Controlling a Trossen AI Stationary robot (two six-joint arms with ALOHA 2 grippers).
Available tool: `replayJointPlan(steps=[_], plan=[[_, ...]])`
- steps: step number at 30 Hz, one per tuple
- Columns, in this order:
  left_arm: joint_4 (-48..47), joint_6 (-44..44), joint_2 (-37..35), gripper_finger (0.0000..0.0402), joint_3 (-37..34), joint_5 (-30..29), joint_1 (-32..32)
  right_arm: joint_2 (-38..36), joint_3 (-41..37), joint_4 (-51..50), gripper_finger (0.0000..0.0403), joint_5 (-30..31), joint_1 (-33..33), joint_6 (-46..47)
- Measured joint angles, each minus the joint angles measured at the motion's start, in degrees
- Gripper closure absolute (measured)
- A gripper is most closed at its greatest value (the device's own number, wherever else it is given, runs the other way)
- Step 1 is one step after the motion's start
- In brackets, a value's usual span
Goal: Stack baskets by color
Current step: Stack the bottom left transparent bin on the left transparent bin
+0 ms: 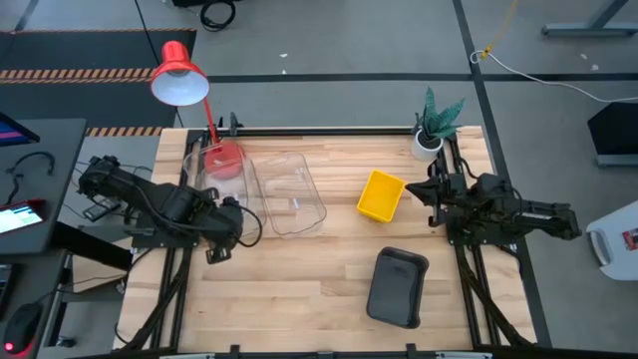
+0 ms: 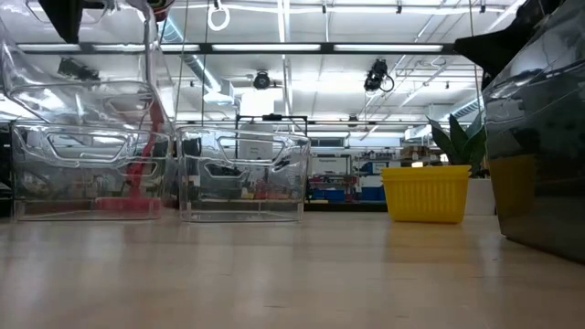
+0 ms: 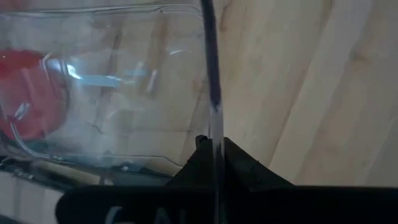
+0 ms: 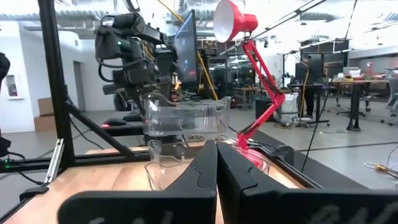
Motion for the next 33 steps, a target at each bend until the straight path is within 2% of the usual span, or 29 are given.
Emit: replayJointPlan(steps=[9,14,23,33], plan=[[-1.0,5.87,5.07,0.0395,-0.02,0.26,4.71,0.04,0.0,0.76,0.0401,-2.59,0.0,0.07],[-0.89,6.31,6.75,0.0395,-0.02,0.21,6.32,0.04,0.0,0.82,0.0401,-2.76,0.0,0.02],[0.1,5.63,7.01,0.0395,-0.04,0.21,6.51,0.04,0.0,1.42,0.04,-4.3,0.0,0.03],[0.05,8.97,10.26,0.0395,-0.07,-0.1,6.23,0.04,0.0,2.47,0.04,-5.82,0.0,0.96]])
